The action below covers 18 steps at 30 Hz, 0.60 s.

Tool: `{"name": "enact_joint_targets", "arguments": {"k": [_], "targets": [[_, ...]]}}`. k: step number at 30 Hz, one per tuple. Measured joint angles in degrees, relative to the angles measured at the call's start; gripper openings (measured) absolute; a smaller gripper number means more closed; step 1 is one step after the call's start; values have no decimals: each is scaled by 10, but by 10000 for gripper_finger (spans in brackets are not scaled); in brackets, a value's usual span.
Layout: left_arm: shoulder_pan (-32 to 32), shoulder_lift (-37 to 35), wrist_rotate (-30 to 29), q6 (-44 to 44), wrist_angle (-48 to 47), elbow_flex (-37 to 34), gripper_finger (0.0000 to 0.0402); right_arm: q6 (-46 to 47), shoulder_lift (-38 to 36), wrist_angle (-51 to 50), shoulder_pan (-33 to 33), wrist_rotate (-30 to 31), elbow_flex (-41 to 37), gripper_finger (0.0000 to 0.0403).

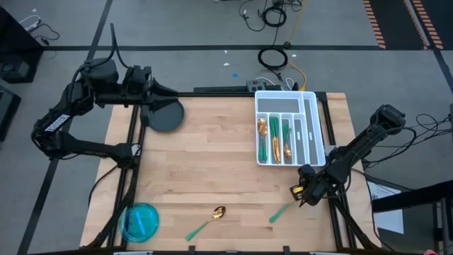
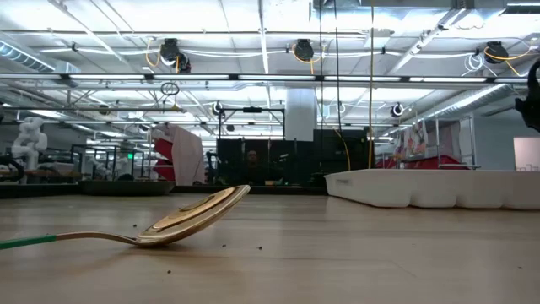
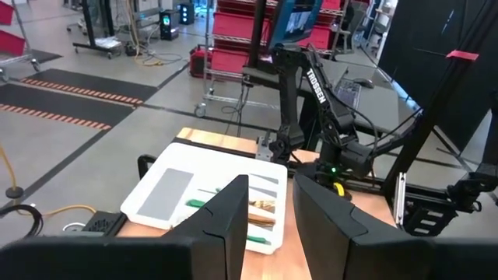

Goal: Sort silverware
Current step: Put the green fork into the silverware tray

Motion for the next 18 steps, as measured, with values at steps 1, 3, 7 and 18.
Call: {"name": "enact_joint_targets", "arguments": {"k": [1,3,7,18], "targets": [[0,0,-1,0,2,0,109,-3,1,0,-2,2,1,15],[0,2,-5,0,9,0,109,-7,-1,-2,-6,5,1,8],[0,18,-14,0,12,0,109,-12,-1,-22,-6,40,18,3],[0,162,46,28,70,0,109,-42,0,-336,-28,148,207,1]]}}
